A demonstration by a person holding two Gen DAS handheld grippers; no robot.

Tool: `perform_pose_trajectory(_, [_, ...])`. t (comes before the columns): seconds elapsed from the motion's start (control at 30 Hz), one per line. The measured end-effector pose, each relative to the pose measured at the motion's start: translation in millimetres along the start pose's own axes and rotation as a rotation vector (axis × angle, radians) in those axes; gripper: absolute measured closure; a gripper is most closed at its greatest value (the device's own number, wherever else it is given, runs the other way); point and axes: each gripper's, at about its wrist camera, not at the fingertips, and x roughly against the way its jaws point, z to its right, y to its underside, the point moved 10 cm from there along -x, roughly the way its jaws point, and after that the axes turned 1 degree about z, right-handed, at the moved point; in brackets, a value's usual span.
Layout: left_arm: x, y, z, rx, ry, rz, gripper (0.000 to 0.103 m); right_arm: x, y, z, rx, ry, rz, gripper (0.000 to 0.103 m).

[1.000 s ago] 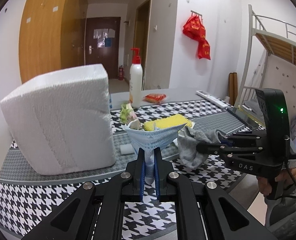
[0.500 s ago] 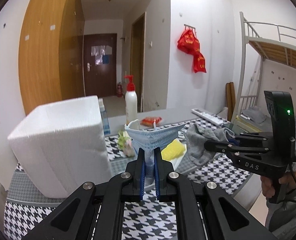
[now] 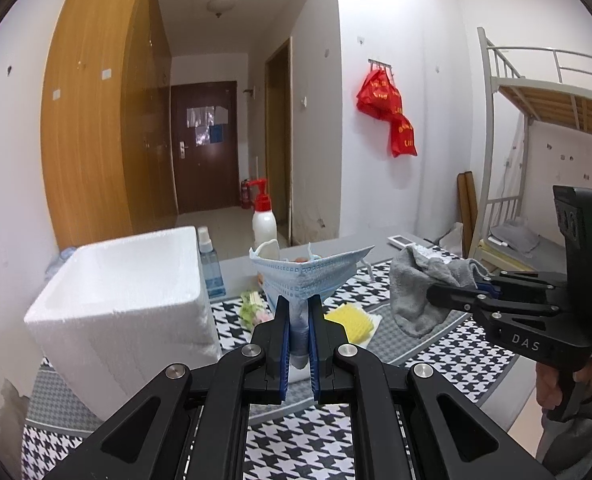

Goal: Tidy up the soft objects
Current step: 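Lift the grey sock with the right tool while the left tool holds the mask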

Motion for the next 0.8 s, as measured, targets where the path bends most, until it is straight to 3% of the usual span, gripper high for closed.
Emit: perform_pose_trajectory(0.8, [0.2,-26.8,-1.9,-0.030,-0.037,0.056,0.095,15.6,-26.7,3.8,-0.003,0.000,0.079,0.087])
